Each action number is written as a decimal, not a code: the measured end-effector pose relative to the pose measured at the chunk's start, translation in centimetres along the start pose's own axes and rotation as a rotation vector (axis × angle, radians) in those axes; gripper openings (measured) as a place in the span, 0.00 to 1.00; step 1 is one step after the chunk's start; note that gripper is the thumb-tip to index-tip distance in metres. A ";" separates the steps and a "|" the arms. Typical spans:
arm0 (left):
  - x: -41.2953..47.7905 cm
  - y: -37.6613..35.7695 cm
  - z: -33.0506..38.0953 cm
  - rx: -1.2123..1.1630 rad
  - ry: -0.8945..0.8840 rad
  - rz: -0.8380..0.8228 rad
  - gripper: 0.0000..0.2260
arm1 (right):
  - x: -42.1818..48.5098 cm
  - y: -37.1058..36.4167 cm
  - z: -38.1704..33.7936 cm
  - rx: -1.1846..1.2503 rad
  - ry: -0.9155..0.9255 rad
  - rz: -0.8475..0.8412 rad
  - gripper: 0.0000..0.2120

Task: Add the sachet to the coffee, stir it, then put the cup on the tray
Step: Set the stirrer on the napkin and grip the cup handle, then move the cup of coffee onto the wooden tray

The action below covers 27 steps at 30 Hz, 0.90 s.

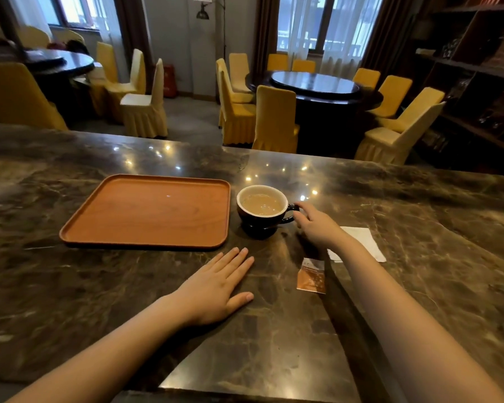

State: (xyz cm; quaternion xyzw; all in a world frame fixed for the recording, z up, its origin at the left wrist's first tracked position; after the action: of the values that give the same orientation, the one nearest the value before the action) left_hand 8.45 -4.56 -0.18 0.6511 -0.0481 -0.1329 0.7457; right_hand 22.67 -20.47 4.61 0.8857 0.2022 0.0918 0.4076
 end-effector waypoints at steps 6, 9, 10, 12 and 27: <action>-2.6 -0.1 -1.8 0.017 0.037 0.000 0.35 | 0.9 -0.2 0.4 0.221 -0.058 -0.017 0.13; -2.8 -0.3 -2.0 0.029 0.041 0.029 0.35 | 0.9 -0.4 0.4 0.235 -0.061 -0.046 0.14; -2.8 -0.3 -1.9 0.035 0.042 0.043 0.35 | 0.9 -0.6 0.4 0.246 -0.065 -0.065 0.14; -2.9 -0.3 -1.9 0.034 0.047 0.065 0.35 | 0.8 -0.8 0.3 0.283 -0.070 -0.091 0.15; -3.2 0.1 -2.1 -0.046 0.058 0.080 0.31 | -0.1 -1.7 -1.4 0.150 0.129 -0.028 0.13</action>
State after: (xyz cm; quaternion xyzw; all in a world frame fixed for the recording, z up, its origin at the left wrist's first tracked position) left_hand 5.93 -1.75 -0.10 0.6348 -0.0493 -0.0850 0.7664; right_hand 21.64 -18.59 4.22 0.9030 0.2468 0.1275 0.3277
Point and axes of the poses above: each hand's wrist, its own x-axis towards the middle knuckle, its own y-axis out of the back of the hand, z = x × y, the point moved 6 cm from there along x, towards the middle knuckle, and after that the axes turned 8 degrees about y, right-handed, at the moved point
